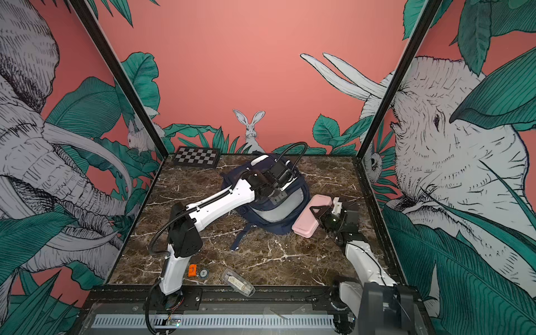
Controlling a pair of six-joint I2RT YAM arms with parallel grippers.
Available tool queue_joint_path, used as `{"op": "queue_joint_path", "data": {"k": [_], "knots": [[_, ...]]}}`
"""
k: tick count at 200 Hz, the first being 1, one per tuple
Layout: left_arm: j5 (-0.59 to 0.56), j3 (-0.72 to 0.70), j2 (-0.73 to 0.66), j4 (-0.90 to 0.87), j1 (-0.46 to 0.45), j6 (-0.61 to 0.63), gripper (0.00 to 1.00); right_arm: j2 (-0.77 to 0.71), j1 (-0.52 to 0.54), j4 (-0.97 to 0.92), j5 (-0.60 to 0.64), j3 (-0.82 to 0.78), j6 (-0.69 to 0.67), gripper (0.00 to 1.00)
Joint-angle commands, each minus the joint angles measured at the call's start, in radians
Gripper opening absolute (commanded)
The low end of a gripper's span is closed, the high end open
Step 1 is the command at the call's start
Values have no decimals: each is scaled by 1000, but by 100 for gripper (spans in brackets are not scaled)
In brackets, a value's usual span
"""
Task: Pack books, pencil case, and school supplies into a backpack
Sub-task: Place the pencil case in the student bag.
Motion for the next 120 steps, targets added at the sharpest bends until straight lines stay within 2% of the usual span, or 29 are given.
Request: {"op": "queue_joint_path", "data": {"k": [1,39,63,120], "knots": [[27,36,-56,2,5,-7,0,91,78,230,56,47,57,1],[52,19,-66,17,32,-25,0,260,167,372,172,134,101,0],[74,20,-78,24,44,-38,0,399,181,527,184,176,180,0],[90,62,-100,31,57,-50,0,743,299,780,238,353,327,0]]}}
